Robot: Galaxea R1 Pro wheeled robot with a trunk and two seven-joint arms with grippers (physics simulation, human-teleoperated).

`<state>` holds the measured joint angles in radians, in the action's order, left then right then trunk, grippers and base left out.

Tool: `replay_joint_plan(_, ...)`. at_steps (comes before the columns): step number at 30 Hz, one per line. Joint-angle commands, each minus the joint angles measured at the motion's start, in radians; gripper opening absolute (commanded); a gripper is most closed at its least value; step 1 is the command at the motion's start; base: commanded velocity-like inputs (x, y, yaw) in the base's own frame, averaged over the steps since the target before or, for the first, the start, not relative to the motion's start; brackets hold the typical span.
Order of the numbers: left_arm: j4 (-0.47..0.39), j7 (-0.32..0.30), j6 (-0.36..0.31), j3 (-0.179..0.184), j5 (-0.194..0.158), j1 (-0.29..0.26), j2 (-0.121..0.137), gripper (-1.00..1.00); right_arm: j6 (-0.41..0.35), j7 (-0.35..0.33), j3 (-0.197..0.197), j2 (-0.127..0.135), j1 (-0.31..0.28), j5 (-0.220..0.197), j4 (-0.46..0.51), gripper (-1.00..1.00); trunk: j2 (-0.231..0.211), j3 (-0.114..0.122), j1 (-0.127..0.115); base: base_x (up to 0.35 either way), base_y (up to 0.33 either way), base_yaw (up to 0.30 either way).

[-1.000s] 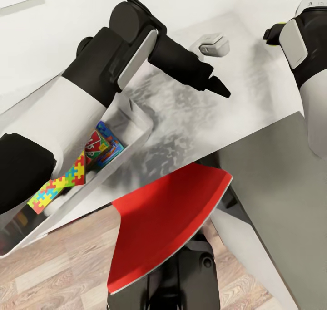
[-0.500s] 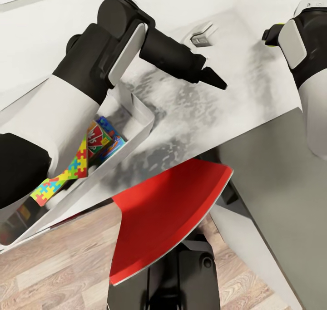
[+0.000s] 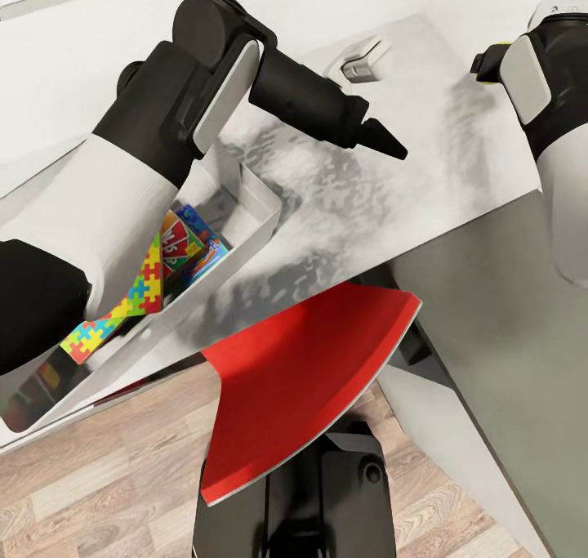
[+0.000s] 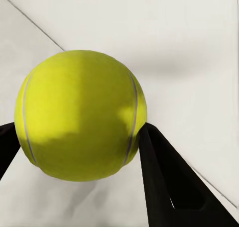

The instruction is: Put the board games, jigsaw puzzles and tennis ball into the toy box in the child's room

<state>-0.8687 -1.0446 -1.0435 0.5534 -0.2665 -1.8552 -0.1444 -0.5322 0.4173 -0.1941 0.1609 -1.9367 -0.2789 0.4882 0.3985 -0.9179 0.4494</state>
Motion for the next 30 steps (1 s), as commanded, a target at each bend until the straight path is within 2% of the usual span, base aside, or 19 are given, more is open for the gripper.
replay_joint_plan(1,0.001,-0.003,-0.004,0.001,0.001,-0.001,0.0,1.0,-0.003,0.011,-0.008,0.002,-0.001,-0.014,0.001,-1.0,0.002,0.0,0.001,0.0,0.0,-0.022)
replay_joint_plan(24,-0.001,-0.003,-0.004,0.002,0.0,-0.001,0.012,1.0,-0.014,0.005,-0.004,-0.002,-0.001,-0.027,0.01,-1.0,0.002,0.035,0.001,0.0,0.0,-0.064)
replay_joint_plan(28,-0.001,-0.003,-0.004,0.002,-0.001,-0.001,0.029,1.0,-0.028,0.004,-0.005,-0.004,0.0,-0.029,0.01,-1.0,0.002,0.041,0.001,-0.053,0.0,-0.068)
replay_joint_plan(30,-0.001,-0.003,-0.004,0.002,-0.003,-0.001,0.045,1.0,-0.049,0.003,-0.004,-0.007,0.001,-0.031,0.009,-1.0,0.002,0.044,0.001,-0.207,0.0,-0.068)
